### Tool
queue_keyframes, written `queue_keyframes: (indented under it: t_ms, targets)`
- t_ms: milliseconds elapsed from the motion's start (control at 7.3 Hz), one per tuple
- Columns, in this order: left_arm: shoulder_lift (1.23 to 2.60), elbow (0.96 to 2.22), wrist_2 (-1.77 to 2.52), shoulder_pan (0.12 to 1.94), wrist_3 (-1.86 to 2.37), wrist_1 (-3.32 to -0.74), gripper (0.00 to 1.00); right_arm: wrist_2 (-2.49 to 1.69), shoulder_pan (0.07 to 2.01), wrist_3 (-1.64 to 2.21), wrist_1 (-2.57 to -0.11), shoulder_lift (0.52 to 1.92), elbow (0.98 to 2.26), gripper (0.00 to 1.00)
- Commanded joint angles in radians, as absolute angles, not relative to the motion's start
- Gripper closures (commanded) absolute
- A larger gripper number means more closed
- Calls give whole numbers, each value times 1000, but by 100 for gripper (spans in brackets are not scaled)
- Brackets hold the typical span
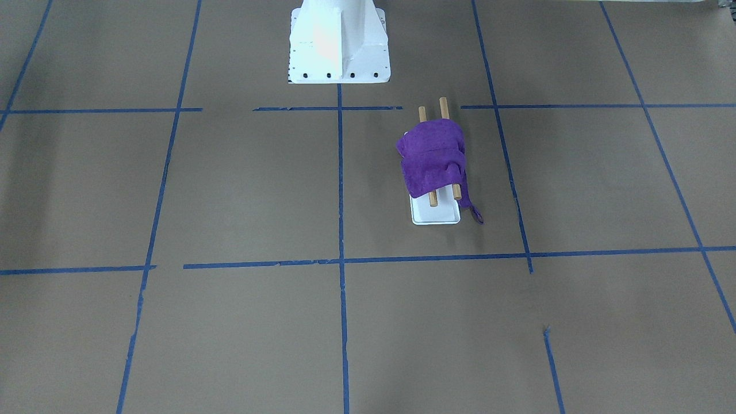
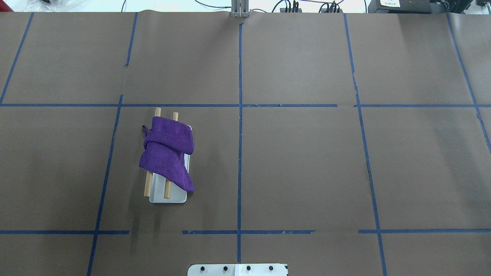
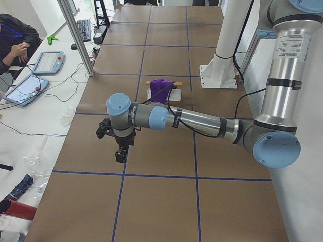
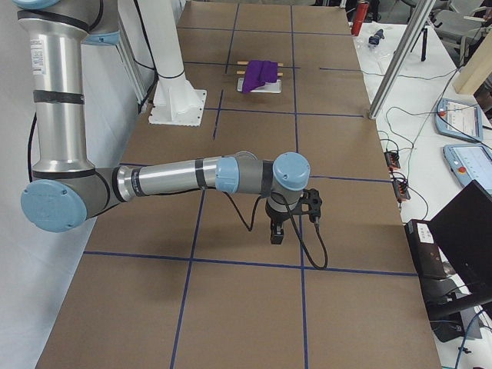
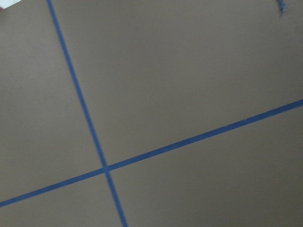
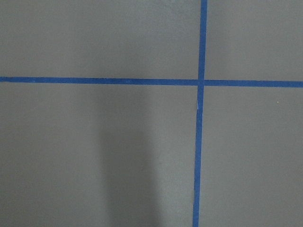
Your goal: Hang towel on rack
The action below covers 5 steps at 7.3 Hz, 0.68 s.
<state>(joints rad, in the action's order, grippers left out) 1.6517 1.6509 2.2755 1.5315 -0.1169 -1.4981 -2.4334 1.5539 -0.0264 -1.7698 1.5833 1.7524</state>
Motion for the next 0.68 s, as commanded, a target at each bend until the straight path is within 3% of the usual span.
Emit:
queue_keyframes:
  t_ms: [0, 548]
  targets:
    - [1580, 1638, 2289, 1552, -133, -1508, 0, -2445, 1554, -26, -1753, 1589, 1730, 0]
    - [1582, 1641, 2298, 1551, -120, -1463, 0, -2451, 1555, -47, -1713, 1618, 1664, 0]
